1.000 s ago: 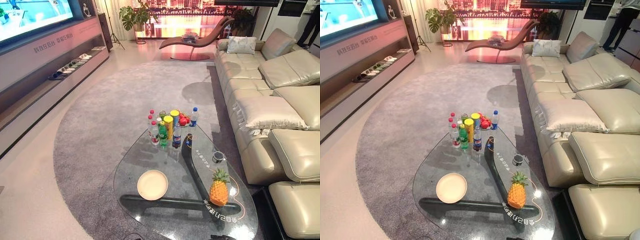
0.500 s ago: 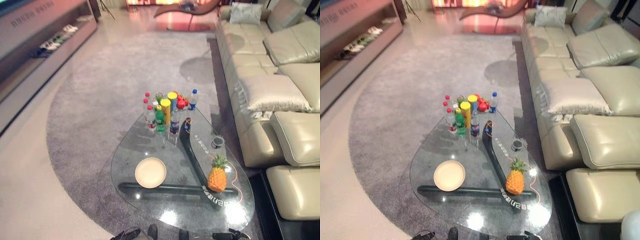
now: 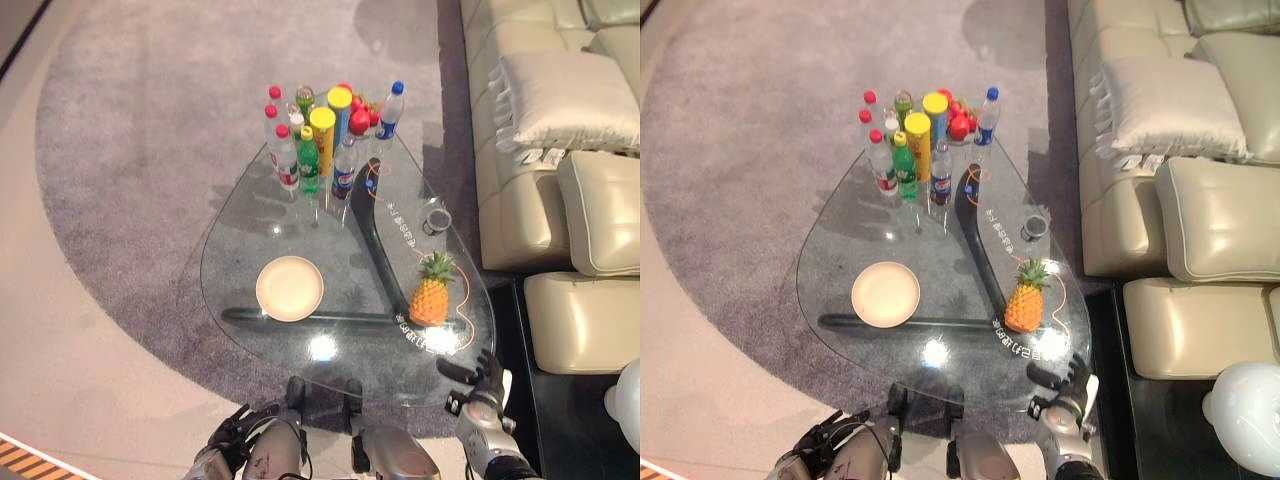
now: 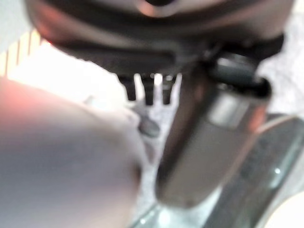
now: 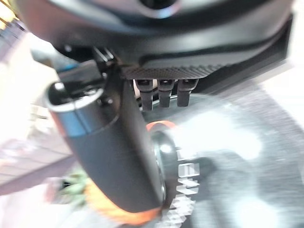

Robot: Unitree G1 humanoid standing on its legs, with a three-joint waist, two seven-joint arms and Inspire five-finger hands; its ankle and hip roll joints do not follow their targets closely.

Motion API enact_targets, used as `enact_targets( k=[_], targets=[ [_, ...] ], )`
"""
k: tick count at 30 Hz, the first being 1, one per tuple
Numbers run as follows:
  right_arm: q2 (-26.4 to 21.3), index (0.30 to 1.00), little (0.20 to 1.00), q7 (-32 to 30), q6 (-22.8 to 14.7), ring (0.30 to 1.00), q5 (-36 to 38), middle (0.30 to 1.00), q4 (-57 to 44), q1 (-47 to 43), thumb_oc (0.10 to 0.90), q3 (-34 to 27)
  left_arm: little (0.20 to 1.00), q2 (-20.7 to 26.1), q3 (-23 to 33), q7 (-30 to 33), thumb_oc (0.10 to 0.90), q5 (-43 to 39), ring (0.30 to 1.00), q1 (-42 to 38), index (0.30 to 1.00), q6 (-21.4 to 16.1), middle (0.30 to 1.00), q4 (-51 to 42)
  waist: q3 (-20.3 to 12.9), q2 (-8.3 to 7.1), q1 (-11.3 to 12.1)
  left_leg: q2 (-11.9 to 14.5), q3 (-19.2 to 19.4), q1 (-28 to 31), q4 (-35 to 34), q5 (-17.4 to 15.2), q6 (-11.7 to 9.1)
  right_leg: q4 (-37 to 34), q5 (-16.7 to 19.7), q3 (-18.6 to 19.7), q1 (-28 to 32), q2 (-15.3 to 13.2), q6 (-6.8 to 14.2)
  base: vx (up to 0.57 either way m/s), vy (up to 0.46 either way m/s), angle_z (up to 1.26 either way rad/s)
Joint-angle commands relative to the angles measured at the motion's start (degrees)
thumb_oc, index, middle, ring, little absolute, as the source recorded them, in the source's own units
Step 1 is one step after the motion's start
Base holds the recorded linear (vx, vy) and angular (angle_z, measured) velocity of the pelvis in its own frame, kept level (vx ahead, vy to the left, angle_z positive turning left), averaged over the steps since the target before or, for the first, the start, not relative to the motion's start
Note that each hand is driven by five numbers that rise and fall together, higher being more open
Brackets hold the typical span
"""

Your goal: Pick up the fruit to the plate

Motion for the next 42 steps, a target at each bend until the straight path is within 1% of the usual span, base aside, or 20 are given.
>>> enact_targets(
  k=[1,3,4,5,8,10,11,14,16,18,24,27,30,33,36,39,42],
  targets=[
    [-5.49,0.900,0.900,-5.13,-5.03,0.900,0.27,0.900,-8.39,0.34,0.800,-0.43,0.900,1.35,-2.02,0.72,0.800,-1.56,0.900,1.22,0.900,-1.70,0.900,0.95,-1.59,-1.40,-0.83,-2.19,-0.46,-5.62,9.45,-5.55,1.18,9.75,-3.24,0.19,-6.02,-2.38,2.02,0.00,0.000,0.00],
    [-6.10,0.900,0.900,-6.22,-5.74,0.900,0.39,0.900,-10.61,-0.29,0.800,-0.96,0.900,1.47,-2.00,0.54,0.800,-1.74,0.900,0.99,0.900,-1.90,0.900,0.46,-0.80,-1.49,-0.73,-2.33,-0.52,-7.08,10.92,-5.82,1.23,10.74,-3.44,-0.07,-7.22,-2.37,1.82,-0.03,-0.015,0.03],
    [-6.59,0.900,0.900,-7.36,-6.03,0.900,1.23,0.900,-13.26,-1.07,0.800,-1.66,0.900,1.40,-2.28,0.84,0.800,-1.98,0.900,0.89,0.900,-1.77,0.900,-0.57,0.03,-1.54,-0.65,-2.50,-0.61,-8.36,12.29,-6.03,1.28,11.59,-3.49,-0.37,-8.29,-2.40,1.66,-0.05,-0.004,0.03],
    [-6.82,0.900,0.900,-8.83,-6.29,0.900,0.71,0.900,-14.91,-1.90,0.800,-2.08,0.900,1.34,-2.44,0.80,0.800,-2.20,0.900,0.77,0.900,-1.62,0.900,-1.17,0.53,-1.46,-0.60,-2.55,-0.60,-9.11,12.98,-6.18,1.32,12.33,-3.77,-0.48,-9.03,-2.35,1.48,-0.04,0.001,0.01],
    [-7.30,0.900,0.900,-10.72,-6.61,0.900,-0.02,0.900,-17.38,-3.00,0.800,-2.82,0.900,1.15,-2.62,0.79,0.800,-2.21,0.900,0.72,0.900,-1.58,0.900,-1.79,1.29,-1.27,-0.51,-2.69,-0.83,-10.27,14.40,-6.51,1.33,13.55,-4.17,-0.81,-10.05,-2.31,1.20,0.00,0.000,0.00],
    [-7.64,0.900,0.900,-13.68,-5.87,0.900,-2.23,0.900,-20.60,-4.82,0.800,-3.76,0.900,0.56,-2.95,1.03,0.800,-3.41,0.900,0.78,0.900,-1.80,0.900,-2.36,2.27,-0.70,-0.54,-2.87,-1.15,-11.96,16.60,-6.88,1.22,15.42,-4.74,-0.93,-11.62,-2.43,0.84,0.00,0.016,0.01],
    [-7.77,0.900,0.900,-14.51,-5.81,0.900,-2.83,0.900,-20.97,-5.25,0.800,-3.85,0.900,0.42,-3.06,1.14,0.800,-3.67,0.900,0.72,0.900,-1.74,0.900,-2.47,2.47,-0.52,-0.52,-2.89,-1.24,-12.21,16.90,-6.94,1.21,15.72,-4.86,-0.97,-11.89,-2.48,0.76,0.01,0.038,0.01],
    [-8.88,0.900,0.900,-16.79,-4.12,0.900,-3.58,0.900,-23.15,-7.96,0.800,-4.90,0.900,0.11,-3.66,0.69,0.800,-5.28,0.900,0.55,0.900,-1.74,0.900,-3.56,3.54,0.42,-0.48,-3.35,-1.61,-14.07,18.08,-6.83,1.16,17.01,-5.21,-0.82,-13.90,-2.51,0.37,-0.01,0.046,0.04],
    [-9.16,0.900,0.900,-17.50,-3.83,0.900,-3.96,0.900,-23.52,-8.83,0.800,-4.89,0.900,0.07,-3.90,0.68,0.800,-6.02,0.900,0.35,0.900,-1.67,0.900,-3.95,4.01,0.70,-0.48,-3.53,-1.61,-14.66,18.28,-6.66,1.13,17.27,-5.21,-0.72,-14.61,-2.51,0.22,-0.02,0.032,0.03],
    [-9.41,0.900,0.900,-17.79,-2.69,0.900,-3.36,0.900,-23.84,-10.96,0.800,-4.52,0.900,-0.21,-4.33,0.95,0.800,-6.35,0.900,-0.05,0.900,-1.69,0.900,-4.51,4.48,1.12,-0.44,-3.78,-1.62,-16.22,19.00,-6.50,1.06,17.89,-5.20,-0.66,-16.22,-2.51,0.03,-0.03,0.032,0.03],
    [-9.25,0.900,0.900,-18.64,-1.43,0.900,-2.57,0.900,-23.61,-14.92,0.800,-2.92,0.900,-0.67,-5.93,0.60,0.800,-7.03,0.900,-0.43,0.900,-1.95,0.900,-5.62,4.48,1.96,-0.44,-4.09,-1.39,-19.55,20.22,-6.30,1.05,18.81,-5.03,-0.56,-19.66,-2.44,-0.37,-0.01,0.009,0.01],
    [-9.03,0.900,0.900,-19.39,0.70,0.900,-4.01,0.900,-23.19,-17.73,0.800,-1.63,0.900,-0.84,-6.94,1.00,0.800,-8.29,0.900,-0.60,0.900,-1.95,0.900,-6.50,4.48,2.60,-0.51,-4.21,-1.00,-21.71,20.88,-6.13,1.04,19.40,-4.79,-0.38,-22.13,-2.48,-0.49,-0.01,0.041,0.00],
    [-9.29,0.900,0.900,-22.03,2.67,0.900,-4.60,0.900,-22.49,-19.22,0.800,-1.03,0.900,-0.93,-7.40,1.74,0.800,-8.83,0.900,-0.59,0.900,-1.82,0.900,-7.28,4.48,3.09,-0.54,-4.23,-0.71,-23.18,21.54,-6.04,1.03,20.23,-4.80,-0.25,-23.84,-2.54,-0.57,0.00,0.040,-0.01],
    [-9.79,0.900,0.900,-22.49,2.66,0.900,-4.23,0.900,-21.07,-20.44,0.800,-0.73,0.900,-1.05,-7.94,2.28,0.800,-10.10,0.900,-0.46,0.900,-2.44,0.900,-8.52,4.48,3.67,-0.59,-4.25,-0.38,-25.17,22.29,-5.99,1.02,21.26,-4.83,0.02,-26.07,-2.58,-0.57,0.00,0.059,0.01],
    [-10.21,0.900,0.900,-21.96,3.34,0.900,-4.16,0.900,-20.83,-21.34,0.800,-0.36,0.900,-1.09,-8.42,2.77,0.800,-10.48,0.900,-0.33,0.900,-1.96,0.900,-9.98,4.48,4.09,-0.56,-4.22,-0.10,-26.44,22.58,-5.80,1.02,21.92,-4.71,0.08,-27.72,-2.65,-0.48,0.00,0.037,-0.01],
    [-10.47,0.900,0.900,-22.06,3.42,0.900,-4.60,0.900,-21.04,-21.99,0.800,-0.21,0.900,-1.05,-8.89,3.06,0.800,-11.05,0.900,-0.24,0.900,-1.85,0.900,-11.03,4.48,4.33,-0.49,-4.33,-0.08,-27.79,22.61,-5.50,1.04,22.30,-4.46,0.21,-29.34,-2.69,-0.33,0.00,0.000,0.00],
    [-11.05,0.900,0.900,-20.75,3.32,0.900,-4.18,0.900,-20.72,-22.99,0.800,-0.33,0.900,-1.01,-9.35,2.94,0.800,-11.77,0.900,-0.11,0.900,-1.97,0.900,-11.98,4.48,4.54,-0.29,-4.51,-0.07,-28.90,22.45,-5.21,1.21,22.65,-4.25,0.32,-30.82,-2.64,-0.21,0.00,0.000,0.00]
  ],
)
